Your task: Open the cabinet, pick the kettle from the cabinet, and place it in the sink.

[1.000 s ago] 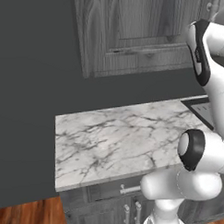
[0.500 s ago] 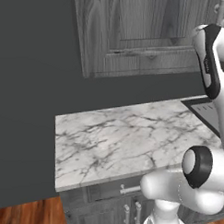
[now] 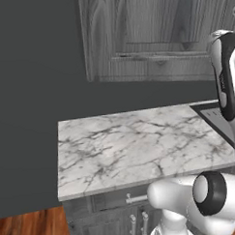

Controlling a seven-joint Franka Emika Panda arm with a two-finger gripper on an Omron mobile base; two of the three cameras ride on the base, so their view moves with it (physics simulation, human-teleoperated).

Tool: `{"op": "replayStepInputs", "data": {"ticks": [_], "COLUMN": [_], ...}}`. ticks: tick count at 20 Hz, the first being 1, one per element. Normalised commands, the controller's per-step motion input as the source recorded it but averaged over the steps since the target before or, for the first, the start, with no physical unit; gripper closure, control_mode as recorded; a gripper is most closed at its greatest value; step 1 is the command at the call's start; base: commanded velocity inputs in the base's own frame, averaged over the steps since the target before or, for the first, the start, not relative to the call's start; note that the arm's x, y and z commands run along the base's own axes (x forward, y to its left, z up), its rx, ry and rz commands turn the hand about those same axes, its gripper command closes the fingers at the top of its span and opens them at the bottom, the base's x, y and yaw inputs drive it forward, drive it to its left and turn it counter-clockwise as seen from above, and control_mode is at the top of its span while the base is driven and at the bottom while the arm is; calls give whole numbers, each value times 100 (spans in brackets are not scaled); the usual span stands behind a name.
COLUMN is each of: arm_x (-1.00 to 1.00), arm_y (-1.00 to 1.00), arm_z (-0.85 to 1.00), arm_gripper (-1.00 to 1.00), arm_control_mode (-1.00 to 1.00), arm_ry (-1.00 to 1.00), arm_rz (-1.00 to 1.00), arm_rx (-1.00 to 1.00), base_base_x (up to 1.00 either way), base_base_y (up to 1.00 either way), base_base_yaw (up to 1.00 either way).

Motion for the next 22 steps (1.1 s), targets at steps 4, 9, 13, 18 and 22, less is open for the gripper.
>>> {"op": "replayStepInputs", "data": {"ticks": [4,9,13,18,22], "arm_x": [-62,-64,-58,-56,-47], "arm_y": [12,13,19,19,26], "arm_z": [0,0,0,2,4], "arm_gripper": [100,100,100,100,100], "arm_control_mode": [-100,-100,-100,-100,-100], "arm_ry": [0,0,0,0,7], "arm_rz": [-6,-9,-15,-17,-19], "arm_rx": [-1,-3,-5,-6,-6], "base_base_x": [0,0,0,0,0], "base_base_y": [0,0,0,0,0], "base_base_yaw": [0,0,0,0,0]}}
